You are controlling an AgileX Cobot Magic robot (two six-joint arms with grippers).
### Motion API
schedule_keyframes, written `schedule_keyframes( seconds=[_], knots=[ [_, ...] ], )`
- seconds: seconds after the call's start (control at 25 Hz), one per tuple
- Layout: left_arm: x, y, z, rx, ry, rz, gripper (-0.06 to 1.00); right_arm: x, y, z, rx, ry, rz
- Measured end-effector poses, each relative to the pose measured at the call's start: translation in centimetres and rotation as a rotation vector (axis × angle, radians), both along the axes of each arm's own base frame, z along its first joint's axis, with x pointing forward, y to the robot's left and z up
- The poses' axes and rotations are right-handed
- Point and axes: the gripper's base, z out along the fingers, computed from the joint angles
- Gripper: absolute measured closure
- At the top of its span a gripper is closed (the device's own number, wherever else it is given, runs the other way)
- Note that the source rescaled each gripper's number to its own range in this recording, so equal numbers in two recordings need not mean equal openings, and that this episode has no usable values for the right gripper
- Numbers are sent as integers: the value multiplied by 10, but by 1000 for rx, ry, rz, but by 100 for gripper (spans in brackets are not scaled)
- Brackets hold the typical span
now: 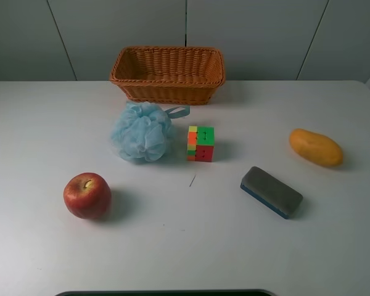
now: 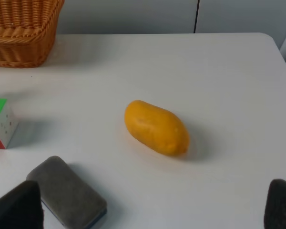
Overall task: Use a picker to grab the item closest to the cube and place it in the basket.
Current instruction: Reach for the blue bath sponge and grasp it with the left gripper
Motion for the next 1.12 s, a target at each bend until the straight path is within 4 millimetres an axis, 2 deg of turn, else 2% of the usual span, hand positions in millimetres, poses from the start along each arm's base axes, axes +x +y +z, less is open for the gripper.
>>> schedule_keyframes(
  seconds=[0.08, 0.16, 0.32, 0.48, 0.68, 0.8, 0.92, 1.12],
  knots=[
    [30, -7, 19, -15, 19, -71, -1, 0, 0, 0, 0, 0, 0],
    [63, -13, 26, -43, 66, -128, -1, 0, 0, 0, 0, 0, 0],
    [128, -29, 9, -81, 246, -210, -1, 0, 0, 0, 0, 0, 0],
    [177, -66, -31, -52, 407, -320, -1, 0, 0, 0, 0, 0, 0],
    [216, -124, -93, -7, 567, -431, -1, 0, 0, 0, 0, 0, 0],
    [231, -152, -132, 38, 645, -478, -1, 0, 0, 0, 0, 0, 0],
    [241, -172, -167, 89, 699, -507, -1, 0, 0, 0, 0, 0, 0],
    [250, -193, -217, 128, 782, -531, -1, 0, 0, 0, 0, 0, 0]
  ],
)
